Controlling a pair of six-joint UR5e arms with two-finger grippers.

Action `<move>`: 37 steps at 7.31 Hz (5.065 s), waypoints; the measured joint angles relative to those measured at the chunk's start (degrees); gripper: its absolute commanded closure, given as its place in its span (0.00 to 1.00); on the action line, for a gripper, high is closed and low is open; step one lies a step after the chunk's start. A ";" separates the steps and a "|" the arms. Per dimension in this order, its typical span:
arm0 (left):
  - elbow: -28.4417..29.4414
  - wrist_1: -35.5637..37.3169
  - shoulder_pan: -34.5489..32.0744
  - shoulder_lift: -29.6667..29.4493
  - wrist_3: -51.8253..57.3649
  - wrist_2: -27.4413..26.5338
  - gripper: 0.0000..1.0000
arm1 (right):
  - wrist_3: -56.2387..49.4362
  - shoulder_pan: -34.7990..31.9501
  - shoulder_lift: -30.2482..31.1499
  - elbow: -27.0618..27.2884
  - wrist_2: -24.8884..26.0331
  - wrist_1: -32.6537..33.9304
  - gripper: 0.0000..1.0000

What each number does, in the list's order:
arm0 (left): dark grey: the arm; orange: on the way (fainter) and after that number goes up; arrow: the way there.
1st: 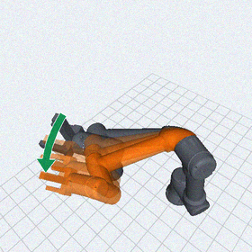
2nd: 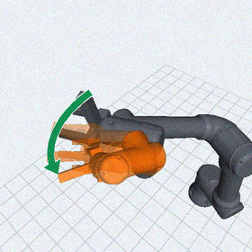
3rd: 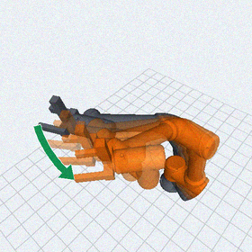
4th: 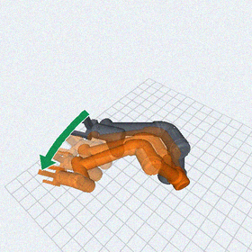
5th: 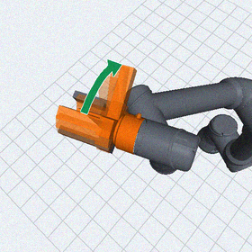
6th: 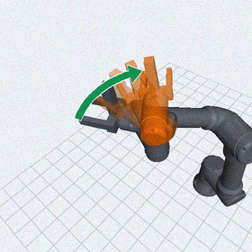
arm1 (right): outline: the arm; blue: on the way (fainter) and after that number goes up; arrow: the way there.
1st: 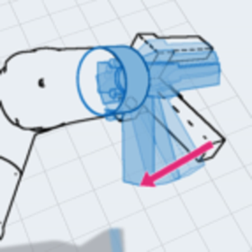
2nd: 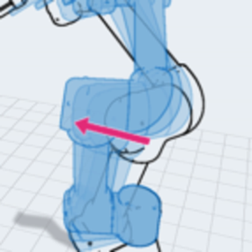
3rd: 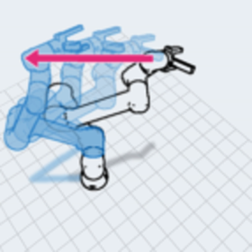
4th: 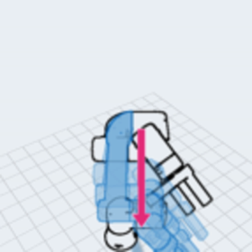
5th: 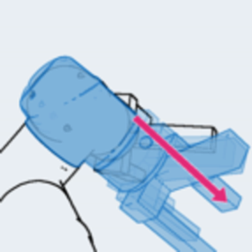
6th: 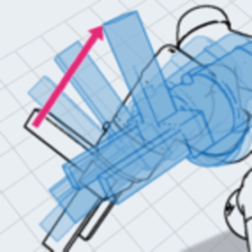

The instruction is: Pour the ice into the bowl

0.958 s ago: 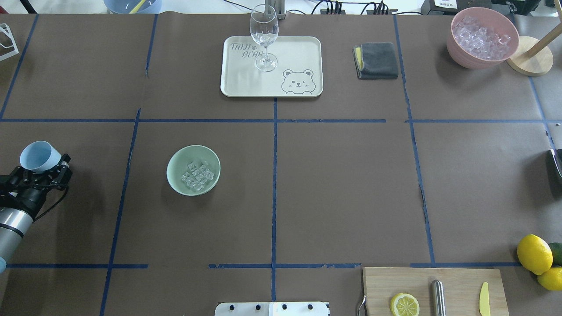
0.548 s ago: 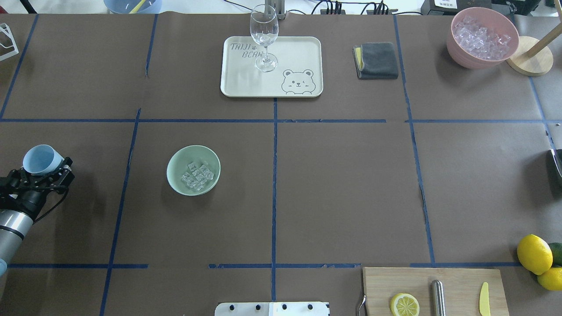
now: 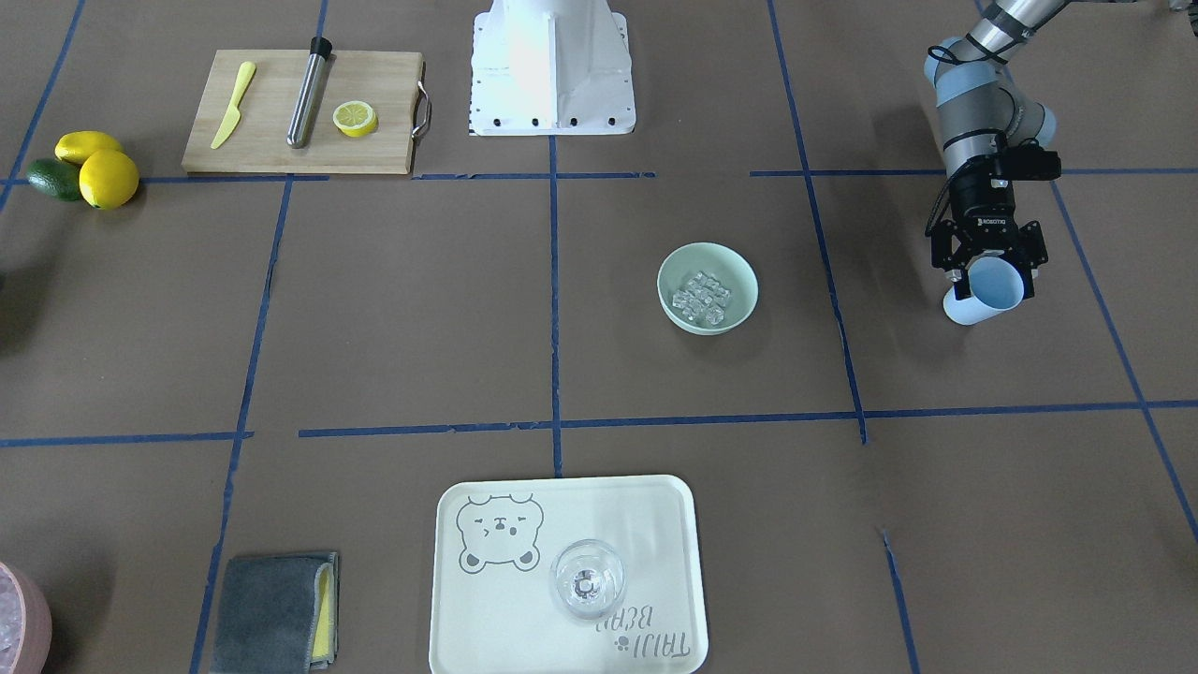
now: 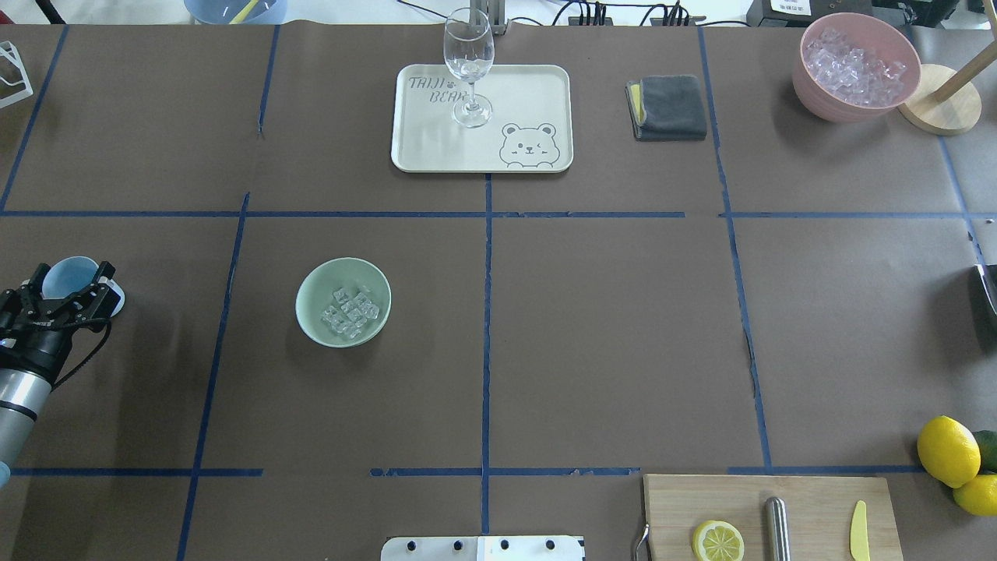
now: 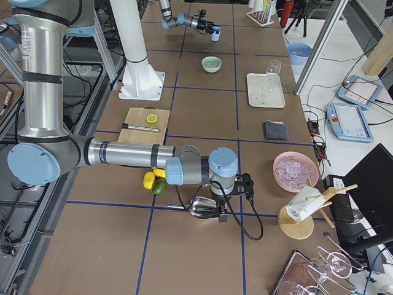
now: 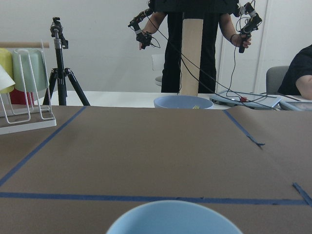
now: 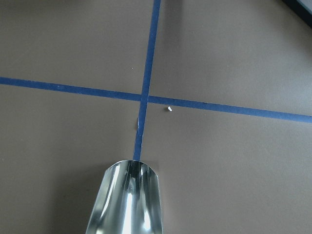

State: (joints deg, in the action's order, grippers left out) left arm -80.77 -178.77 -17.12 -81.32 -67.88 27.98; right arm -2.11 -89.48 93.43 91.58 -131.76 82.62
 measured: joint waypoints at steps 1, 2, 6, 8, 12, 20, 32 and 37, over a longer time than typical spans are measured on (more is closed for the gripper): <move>-1.66 -0.24 -0.19 0.19 0.60 -0.27 0.00 | 0.00 -0.09 0.00 0.00 0.01 0.00 0.00; -3.00 -0.78 -1.03 0.25 2.70 0.06 0.00 | 0.00 -0.13 -0.03 0.00 0.01 0.00 0.00; -7.53 -4.63 -15.36 -0.12 22.47 16.43 0.00 | 0.00 -0.17 -0.07 0.03 -0.05 0.00 0.00; -9.75 0.83 -25.43 -0.52 32.37 30.31 0.00 | 0.00 -0.17 -0.01 0.02 -0.02 0.00 0.00; -17.15 23.79 -48.44 -0.79 52.82 63.10 0.00 | -0.39 -0.31 0.23 0.01 -0.15 0.00 0.00; -17.84 84.82 -72.42 -6.09 66.54 101.47 0.00 | 0.38 -0.63 0.03 5.65 -0.55 -0.04 0.00; -19.58 88.07 -72.37 -5.09 74.12 106.40 0.00 | 67.25 60.00 -45.57 6.31 27.74 0.40 0.00; -19.11 87.90 -72.20 -5.08 74.29 106.40 0.00 | 77.26 68.18 -63.35 -18.40 36.99 -1.13 0.46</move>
State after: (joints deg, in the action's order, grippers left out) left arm -99.88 -90.87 -89.32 -86.40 6.41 134.38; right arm 75.15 -21.30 30.08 73.18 -94.77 81.48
